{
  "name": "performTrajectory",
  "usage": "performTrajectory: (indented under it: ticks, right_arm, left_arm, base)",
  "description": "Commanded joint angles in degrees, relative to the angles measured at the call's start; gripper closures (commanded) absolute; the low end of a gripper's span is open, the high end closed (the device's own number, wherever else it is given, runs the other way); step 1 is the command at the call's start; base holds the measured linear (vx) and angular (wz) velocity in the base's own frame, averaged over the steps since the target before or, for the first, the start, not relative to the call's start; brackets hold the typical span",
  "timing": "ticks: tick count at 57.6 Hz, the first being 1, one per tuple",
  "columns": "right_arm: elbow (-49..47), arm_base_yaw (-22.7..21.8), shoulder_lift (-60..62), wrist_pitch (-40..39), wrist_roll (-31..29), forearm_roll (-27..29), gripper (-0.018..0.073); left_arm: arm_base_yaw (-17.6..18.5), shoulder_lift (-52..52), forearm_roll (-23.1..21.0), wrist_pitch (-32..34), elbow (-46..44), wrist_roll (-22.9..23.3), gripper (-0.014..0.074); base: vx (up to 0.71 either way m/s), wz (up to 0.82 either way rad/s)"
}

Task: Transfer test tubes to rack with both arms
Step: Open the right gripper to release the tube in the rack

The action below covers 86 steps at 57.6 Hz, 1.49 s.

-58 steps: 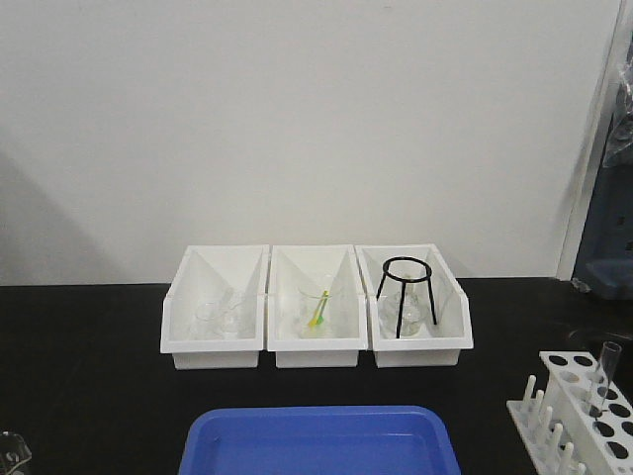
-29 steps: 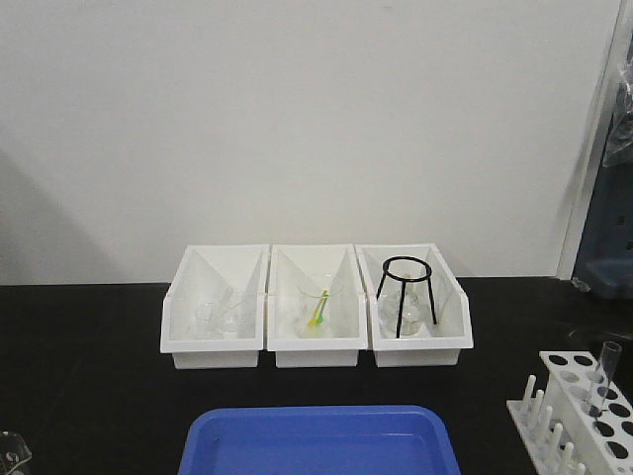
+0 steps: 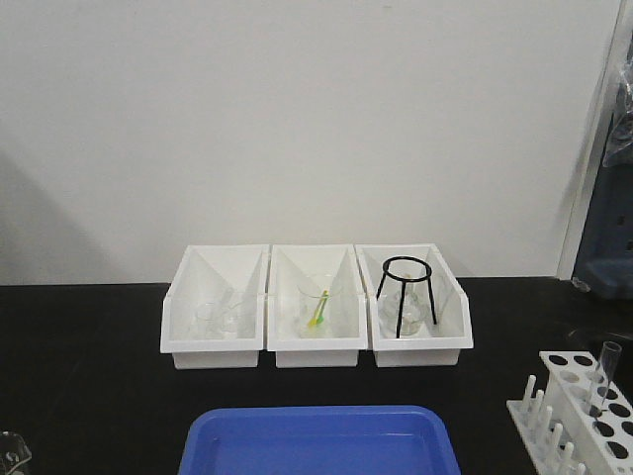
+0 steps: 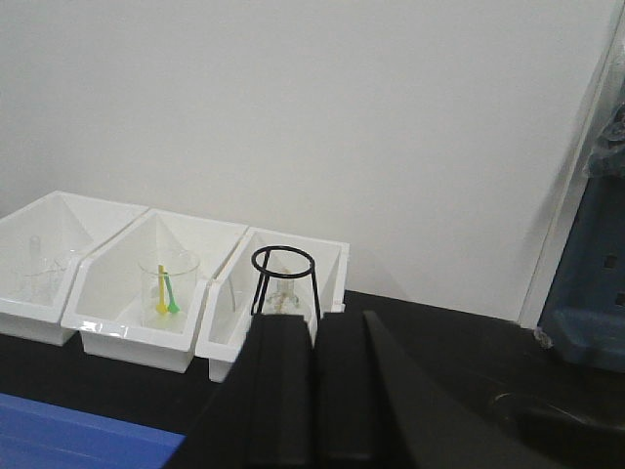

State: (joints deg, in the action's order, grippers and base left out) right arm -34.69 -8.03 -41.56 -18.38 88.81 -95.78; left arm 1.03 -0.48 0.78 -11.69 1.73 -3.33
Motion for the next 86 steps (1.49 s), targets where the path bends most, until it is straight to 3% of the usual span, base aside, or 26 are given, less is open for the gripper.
performTrajectory:
  ticks: [1,4,8,13,18,25,30,37,44,51,86]
  right_arm:
    - [-1.3,-0.1,0.4,0.3,-2.5,6.1,0.0566]
    - [-0.7,0.0,0.4,0.5,-7.3,12.5,0.0566]
    - [1.0,0.0,0.9,1.5,-18.6,24.4,0.0566]
    - [4.3,0.6,3.1,4.2,-35.5,44.3,0.0566]
    - [7.3,3.8,7.4,11.8,-53.5,63.1,0.0566]
    - [10.8,8.9,16.4,24.2,-76.1,79.1,0.0566]
    - [15.2,11.3,23.7,30.0,-86.1,87.5,0.0566]
    - [22.6,11.2,34.0,31.1,-88.3,93.4,0.0566]
    - [30.8,11.1,43.2,27.9,-85.7,93.3,0.0566]
    - [37.0,11.3,41.8,20.9,-82.5,92.9,0.0566]
    - [37.0,11.3,42.6,19.6,-82.3,92.9,0.0566]
  left_arm:
    - [0.1,-1.1,-0.4,4.4,1.5,0.0,0.0617]
    - [0.1,-1.1,-0.4,4.4,1.5,0.0,0.0617]
    - [0.1,-1.1,-0.4,4.4,1.5,0.0,0.0617]
    - [0.1,-1.1,-0.4,4.4,1.5,0.0,0.0617]
    - [0.1,-1.1,-0.4,4.4,1.5,0.0,0.0617]
    - [0.1,-1.1,-0.4,4.4,1.5,0.0,0.0617]
    - [0.1,-1.1,-0.4,4.4,1.5,0.0,0.0617]
    - [0.1,-1.1,-0.4,4.4,1.5,0.0,0.0617]
    - [0.1,-1.1,-0.4,4.4,1.5,0.0,0.0617]
    - [0.1,-1.1,-0.4,4.4,1.5,0.0,0.0617]
    - [0.1,-1.1,-0.4,4.4,1.5,0.0,0.0617]
  base:
    - [0.00,0.00]
    - [0.00,0.00]
    - [0.00,0.00]
    - [0.00,0.00]
    - [0.00,0.00]
    - [0.00,0.00]
    - [0.00,0.00]
    - [0.00,0.00]
    - [0.00,0.00]
    - [0.00,0.00]
    - [0.00,0.00]
